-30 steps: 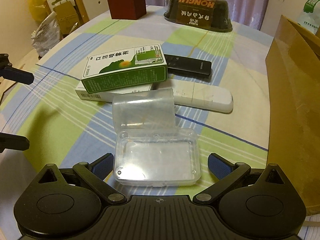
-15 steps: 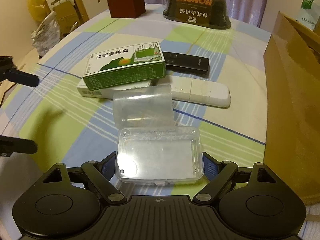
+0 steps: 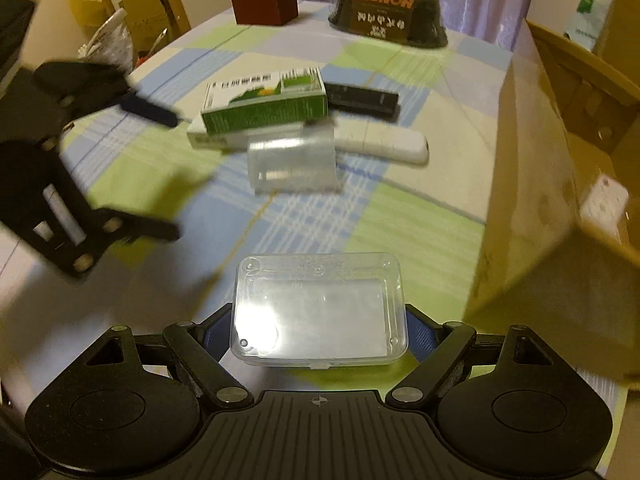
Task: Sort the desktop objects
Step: 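Grasp the clear plastic cup with the left gripper while the right gripper holds the box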
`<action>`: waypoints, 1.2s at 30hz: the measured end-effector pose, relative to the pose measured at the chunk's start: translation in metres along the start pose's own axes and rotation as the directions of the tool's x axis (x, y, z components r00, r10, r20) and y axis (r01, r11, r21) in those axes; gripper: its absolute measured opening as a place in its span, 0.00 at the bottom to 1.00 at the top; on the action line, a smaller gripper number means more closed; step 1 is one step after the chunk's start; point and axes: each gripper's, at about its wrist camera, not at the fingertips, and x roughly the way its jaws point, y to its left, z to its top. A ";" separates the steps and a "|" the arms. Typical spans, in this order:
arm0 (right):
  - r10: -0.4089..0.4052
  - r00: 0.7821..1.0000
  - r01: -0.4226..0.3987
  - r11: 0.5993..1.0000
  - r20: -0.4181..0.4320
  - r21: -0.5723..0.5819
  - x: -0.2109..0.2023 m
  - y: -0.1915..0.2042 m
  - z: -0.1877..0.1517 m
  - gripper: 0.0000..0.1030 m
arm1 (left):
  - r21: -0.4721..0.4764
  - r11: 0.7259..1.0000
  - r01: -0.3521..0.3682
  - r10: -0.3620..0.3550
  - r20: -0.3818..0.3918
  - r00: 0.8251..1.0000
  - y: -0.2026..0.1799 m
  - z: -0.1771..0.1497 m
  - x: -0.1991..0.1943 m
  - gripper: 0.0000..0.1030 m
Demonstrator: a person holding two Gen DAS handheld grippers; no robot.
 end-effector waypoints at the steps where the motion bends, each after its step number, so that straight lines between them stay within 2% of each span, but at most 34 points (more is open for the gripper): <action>1: 0.001 1.000 -0.001 1.000 -0.009 0.000 -0.002 0.000 -0.005 0.82 | 0.027 1.000 0.001 -0.001 0.004 1.000 -0.004 0.004 0.004 0.89; 8: -0.025 0.999 0.027 0.998 -0.031 0.059 -0.016 -0.011 -0.034 0.82 | 0.153 0.988 -0.018 0.020 -0.011 1.000 -0.015 0.032 0.043 0.85; 18: -0.054 0.998 0.058 0.992 -0.032 0.109 -0.030 -0.031 -0.050 0.82 | 0.186 0.983 -0.010 0.027 -0.089 0.996 -0.015 0.042 0.080 0.86; 24: -0.048 0.999 0.051 0.992 -0.024 0.118 -0.031 -0.038 -0.050 0.82 | 0.127 0.989 0.075 -0.060 -0.114 0.992 -0.022 0.035 0.075 0.86; 26: -0.047 0.999 0.049 0.992 -0.021 0.115 -0.032 -0.039 -0.049 0.82 | 0.108 0.991 0.079 -0.067 -0.109 0.992 -0.025 0.034 0.074 0.86; 29: -0.050 0.999 0.051 0.992 -0.015 0.113 -0.033 -0.042 -0.048 0.82 | 0.050 0.998 0.035 -0.029 -0.109 0.994 -0.022 0.037 0.078 0.86; 32: -0.055 0.998 0.056 0.991 -0.011 0.118 -0.032 -0.044 -0.047 0.82 | -0.090 0.996 -0.026 0.014 -0.125 0.992 -0.014 0.040 0.082 0.84; 34: -0.062 0.998 0.062 0.990 -0.008 0.126 -0.033 -0.046 -0.048 0.82 | -0.157 0.986 -0.054 0.034 -0.127 0.991 -0.011 0.041 0.085 0.69; 36: -0.069 0.998 0.069 0.988 -0.005 0.139 -0.034 -0.049 -0.050 0.82 | -0.209 0.975 -0.076 0.050 -0.127 0.991 -0.010 0.041 0.087 0.64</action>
